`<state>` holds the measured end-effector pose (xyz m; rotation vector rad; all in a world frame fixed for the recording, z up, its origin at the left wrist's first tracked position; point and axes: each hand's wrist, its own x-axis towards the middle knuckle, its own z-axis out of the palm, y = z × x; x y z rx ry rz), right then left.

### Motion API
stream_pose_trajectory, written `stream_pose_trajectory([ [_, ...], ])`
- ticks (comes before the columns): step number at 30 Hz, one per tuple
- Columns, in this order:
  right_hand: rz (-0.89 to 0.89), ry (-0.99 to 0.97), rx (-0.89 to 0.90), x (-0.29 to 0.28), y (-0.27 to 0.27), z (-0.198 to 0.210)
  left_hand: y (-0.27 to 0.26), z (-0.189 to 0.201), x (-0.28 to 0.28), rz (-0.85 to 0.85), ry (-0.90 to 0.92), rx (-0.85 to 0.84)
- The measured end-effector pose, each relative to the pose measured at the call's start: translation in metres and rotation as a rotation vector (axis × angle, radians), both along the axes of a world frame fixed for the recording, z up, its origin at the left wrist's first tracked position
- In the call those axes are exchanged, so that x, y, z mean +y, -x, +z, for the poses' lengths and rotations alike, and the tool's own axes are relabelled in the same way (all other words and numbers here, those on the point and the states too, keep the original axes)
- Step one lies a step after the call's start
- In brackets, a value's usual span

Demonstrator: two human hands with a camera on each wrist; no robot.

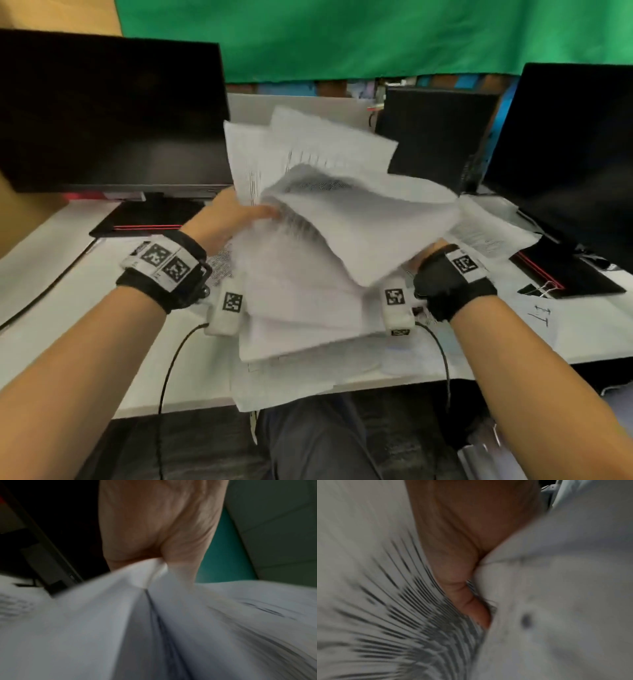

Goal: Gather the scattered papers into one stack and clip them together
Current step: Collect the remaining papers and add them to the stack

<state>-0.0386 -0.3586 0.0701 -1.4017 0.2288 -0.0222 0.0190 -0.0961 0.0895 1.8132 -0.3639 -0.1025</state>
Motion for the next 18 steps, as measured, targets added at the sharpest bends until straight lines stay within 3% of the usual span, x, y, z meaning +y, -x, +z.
stream_pose_trajectory([
  [5, 0.183, 0.258, 0.197, -0.015, -0.004, -0.009, -0.009, -0.045, -0.022, 0.096, -0.008, 0.41],
  [8, 0.14, 0.317, 0.226, -0.024, -0.003, -0.013, -0.008, -0.057, -0.033, 0.124, 0.013, 0.482],
  [12, 0.04, 0.389, 0.005, -0.03, 0.0, -0.004, -0.008, -0.036, -0.05, 0.073, 0.201, 0.3],
  [18, -0.128, 0.485, -0.452, -0.032, 0.008, 0.048, 0.003, 0.037, -0.069, 0.059, 0.302, -0.279],
])
